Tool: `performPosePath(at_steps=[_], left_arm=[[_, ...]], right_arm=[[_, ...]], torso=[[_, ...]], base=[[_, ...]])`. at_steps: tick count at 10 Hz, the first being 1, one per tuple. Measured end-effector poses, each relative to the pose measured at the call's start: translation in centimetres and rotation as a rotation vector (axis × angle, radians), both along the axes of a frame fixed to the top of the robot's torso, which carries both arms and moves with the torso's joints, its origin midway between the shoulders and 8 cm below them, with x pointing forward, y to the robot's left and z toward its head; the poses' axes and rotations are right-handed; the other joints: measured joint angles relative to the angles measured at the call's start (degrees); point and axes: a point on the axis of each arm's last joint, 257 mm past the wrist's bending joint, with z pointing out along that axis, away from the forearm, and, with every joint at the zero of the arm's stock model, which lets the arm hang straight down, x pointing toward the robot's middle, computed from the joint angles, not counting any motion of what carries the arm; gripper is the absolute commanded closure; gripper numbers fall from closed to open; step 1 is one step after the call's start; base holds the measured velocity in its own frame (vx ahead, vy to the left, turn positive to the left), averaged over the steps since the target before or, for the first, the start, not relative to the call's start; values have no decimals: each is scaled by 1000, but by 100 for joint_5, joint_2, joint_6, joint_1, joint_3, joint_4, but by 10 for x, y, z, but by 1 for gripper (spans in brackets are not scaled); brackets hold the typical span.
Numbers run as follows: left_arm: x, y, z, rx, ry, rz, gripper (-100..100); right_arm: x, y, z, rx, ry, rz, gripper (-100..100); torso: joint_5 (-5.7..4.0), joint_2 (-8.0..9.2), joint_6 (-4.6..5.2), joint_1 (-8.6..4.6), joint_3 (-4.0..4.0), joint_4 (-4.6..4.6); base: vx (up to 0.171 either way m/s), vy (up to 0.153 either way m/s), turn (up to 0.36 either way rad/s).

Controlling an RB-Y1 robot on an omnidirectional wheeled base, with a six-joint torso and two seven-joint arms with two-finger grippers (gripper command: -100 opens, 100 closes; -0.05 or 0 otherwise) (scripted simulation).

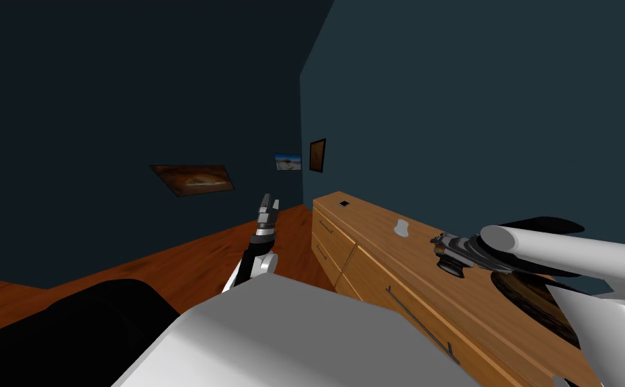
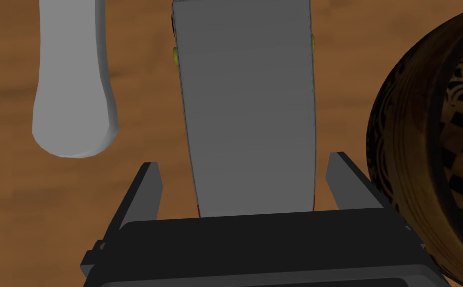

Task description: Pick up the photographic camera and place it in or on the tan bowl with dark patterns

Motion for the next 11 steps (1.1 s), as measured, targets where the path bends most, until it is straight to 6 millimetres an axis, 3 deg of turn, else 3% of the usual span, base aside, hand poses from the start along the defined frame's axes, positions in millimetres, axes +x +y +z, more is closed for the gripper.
performPosePath(at_steps=[1,2,6,7,8,10,11], left_arm=[[0,0,0,0,0,0,0],[0,0,0,0,0,0,0],[0,0,0,0,0,0,0],[0,0,0,0,0,0,0],[0,0,0,0,0,0,0],[0,0,0,0,0,0,0],[0,0,0,0,0,0,0]], right_arm=[[2,-3,-4,-1,-1,2,-100],[3,-3,-4,-3,-3,4,100],[2,-3,-4,-3,-2,4,100],[2,-3,-4,-3,-2,4,0],[2,-3,-4,-3,-2,4,100],[0,0,5,-1,0,0,100],[0,1,5,1,2,-1,0]], torso=[[1,2,0,2,1,0],[2,7,-1,4,4,2],[1,11,-3,4,7,3],[1,11,-3,4,7,3],[1,11,-3,4,7,3],[7,24,-4,12,15,7],[7,21,-2,11,14,8]], base=[[10,2,-4],[0,0,0],[0,0,0],[0,0,0],[-25,3,38],[-24,0,24],[0,0,0]])
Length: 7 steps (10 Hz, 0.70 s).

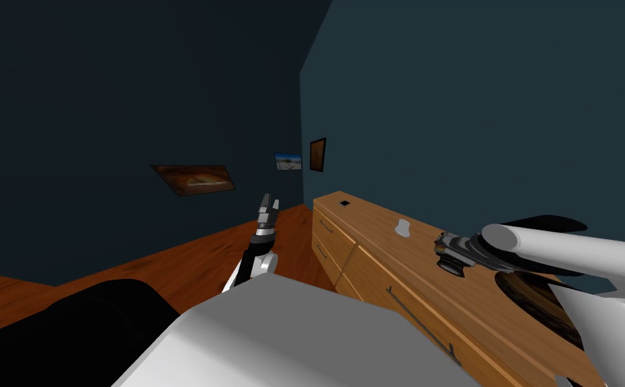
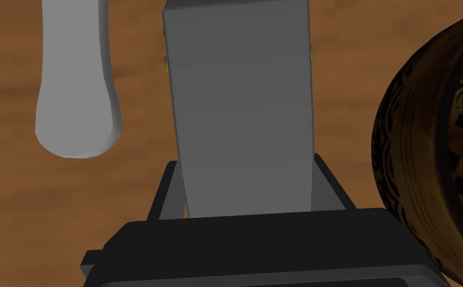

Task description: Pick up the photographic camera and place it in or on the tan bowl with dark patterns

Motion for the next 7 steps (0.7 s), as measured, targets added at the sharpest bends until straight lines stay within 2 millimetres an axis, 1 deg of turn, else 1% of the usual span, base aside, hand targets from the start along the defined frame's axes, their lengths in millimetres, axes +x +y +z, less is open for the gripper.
performPosePath(at_steps=[1,2,4,5,7], left_arm=[[0,0,0,0,0,0,0],[0,0,0,0,0,0,0],[0,0,0,0,0,0,0],[0,0,0,0,0,0,0],[0,0,0,0,0,0,0]], right_arm=[[0,0,0,0,0,0,100],[10,-5,25,-40,-43,2,100],[15,-17,74,-118,-119,5,100],[16,-25,104,-165,-165,5,100],[19,-30,143,-227,-215,9,100]], torso=[[1,-3,0,0,-1,0],[20,-2,-8,9,4,11],[21,10,-7,15,14,18],[25,17,-8,19,20,22],[25,22,-8,25,23,24]], base=[[-16,8,2],[-9,-4,26],[-13,-1,14],[-13,-5,7],[-14,3,20]])
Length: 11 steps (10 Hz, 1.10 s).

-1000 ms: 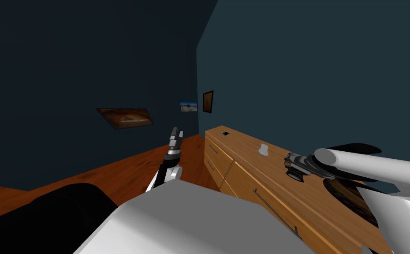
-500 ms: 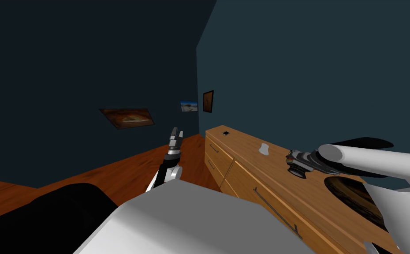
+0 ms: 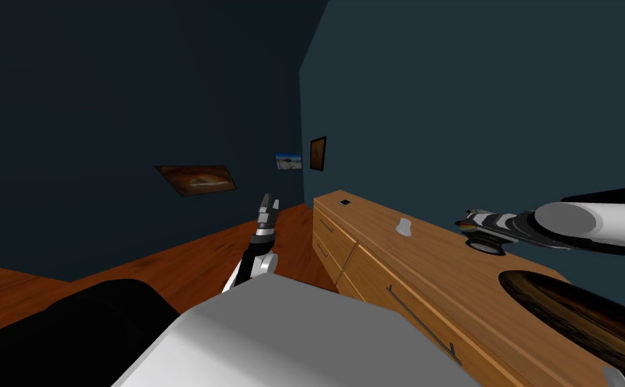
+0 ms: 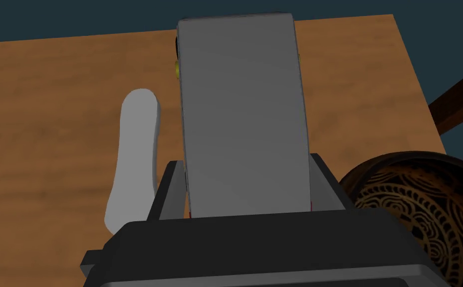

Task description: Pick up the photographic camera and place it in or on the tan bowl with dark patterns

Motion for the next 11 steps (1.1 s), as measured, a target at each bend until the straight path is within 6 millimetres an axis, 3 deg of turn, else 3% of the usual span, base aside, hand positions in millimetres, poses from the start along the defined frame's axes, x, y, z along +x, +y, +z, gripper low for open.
performPosePath(at_steps=[2,6,11], left_arm=[[0,0,0,0,0,0,0],[0,0,0,0,0,0,0],[0,0,0,0,0,0,0]], right_arm=[[-1,1,25,-47,-37,1,100],[-10,0,100,-169,-117,-1,100],[-21,2,134,-228,-116,6,100]], torso=[[1,3,3,6,2,1],[17,14,6,24,8,3],[21,18,5,18,10,2]], base=[[-16,9,36],[-25,5,43],[-42,-20,35]])
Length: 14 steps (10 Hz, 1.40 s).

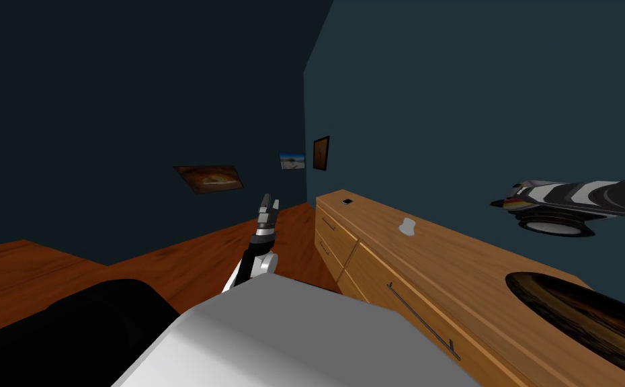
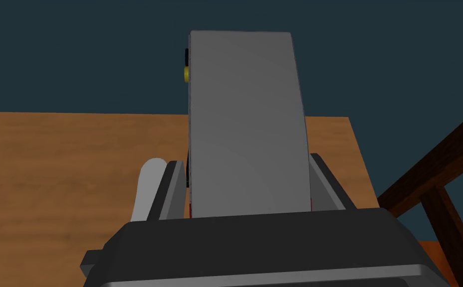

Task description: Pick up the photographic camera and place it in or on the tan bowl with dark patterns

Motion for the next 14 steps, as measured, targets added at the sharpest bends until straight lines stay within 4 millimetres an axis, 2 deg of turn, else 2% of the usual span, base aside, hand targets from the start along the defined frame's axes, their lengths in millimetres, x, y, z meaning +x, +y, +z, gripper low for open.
performPosePath(at_steps=[3,6,14], left_arm=[[0,0,0,0,0,0,0],[0,0,0,0,0,0,0],[0,0,0,0,0,0,0]], right_arm=[[1,2,-4,22,33,13,100],[3,3,-19,71,71,21,100],[-7,12,-81,283,208,8,100]], torso=[[-3,4,-2,-4,4,4],[0,3,-1,-6,6,8],[15,19,22,0,20,20]], base=[[-46,-32,21],[-37,-36,13],[-42,-51,-17]])
